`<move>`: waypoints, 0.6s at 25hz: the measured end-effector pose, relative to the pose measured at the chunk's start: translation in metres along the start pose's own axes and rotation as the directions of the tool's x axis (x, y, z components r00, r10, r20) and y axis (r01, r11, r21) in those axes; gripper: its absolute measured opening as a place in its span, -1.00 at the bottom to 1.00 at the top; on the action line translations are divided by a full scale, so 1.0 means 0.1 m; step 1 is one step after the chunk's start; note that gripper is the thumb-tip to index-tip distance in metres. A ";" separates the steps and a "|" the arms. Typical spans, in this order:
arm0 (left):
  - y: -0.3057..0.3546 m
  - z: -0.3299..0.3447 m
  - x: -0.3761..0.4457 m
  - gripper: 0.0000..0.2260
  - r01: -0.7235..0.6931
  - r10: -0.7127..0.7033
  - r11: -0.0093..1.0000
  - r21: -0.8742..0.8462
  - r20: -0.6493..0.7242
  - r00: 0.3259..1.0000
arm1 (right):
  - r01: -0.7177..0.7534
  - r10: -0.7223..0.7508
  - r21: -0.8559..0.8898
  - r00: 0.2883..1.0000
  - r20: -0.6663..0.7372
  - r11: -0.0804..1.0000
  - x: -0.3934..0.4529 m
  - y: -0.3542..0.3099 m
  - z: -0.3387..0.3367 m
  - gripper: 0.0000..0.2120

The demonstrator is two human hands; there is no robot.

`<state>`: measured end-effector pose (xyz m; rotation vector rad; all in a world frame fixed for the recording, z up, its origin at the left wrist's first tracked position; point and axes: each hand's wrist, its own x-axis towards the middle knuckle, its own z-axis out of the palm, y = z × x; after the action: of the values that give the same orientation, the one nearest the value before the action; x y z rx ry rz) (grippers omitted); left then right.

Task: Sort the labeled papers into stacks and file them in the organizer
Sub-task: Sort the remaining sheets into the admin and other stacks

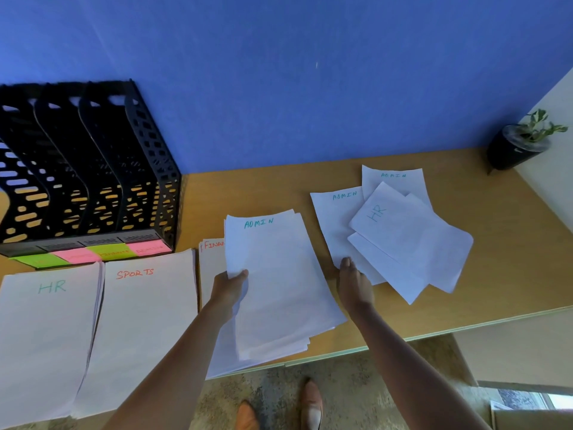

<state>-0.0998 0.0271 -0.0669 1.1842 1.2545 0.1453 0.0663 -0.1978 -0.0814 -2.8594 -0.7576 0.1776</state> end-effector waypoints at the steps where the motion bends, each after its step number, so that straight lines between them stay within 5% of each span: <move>1: -0.03 0.00 0.02 -0.58 -0.001 0.001 1.000 0.025 -0.009 1.000 | 0.012 -0.012 0.003 1.000 -0.021 1.000 0.02 0.01 -0.05 -0.79; 7: -0.12 -0.02 0.08 -0.57 0.049 -0.048 0.996 0.076 -0.016 0.999 | 0.226 -0.094 0.374 0.936 -0.340 0.899 0.01 -0.23 -0.45 -0.92; 10: -0.08 -0.02 0.08 -0.55 0.093 -0.092 0.995 -0.026 0.036 0.995 | 0.444 -0.223 0.330 0.816 -0.533 0.833 -0.16 -0.57 -0.47 -0.96; 15: -0.05 -0.02 0.07 -0.52 0.125 -0.111 0.980 -0.155 0.097 0.989 | 0.631 -0.456 0.251 0.732 -0.506 0.734 -0.54 -1.01 -0.15 -0.84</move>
<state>-0.1013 0.0310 -0.0746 0.9653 1.2095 0.1031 -0.0265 -0.1406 -0.0423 -2.0436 -1.2619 -0.3154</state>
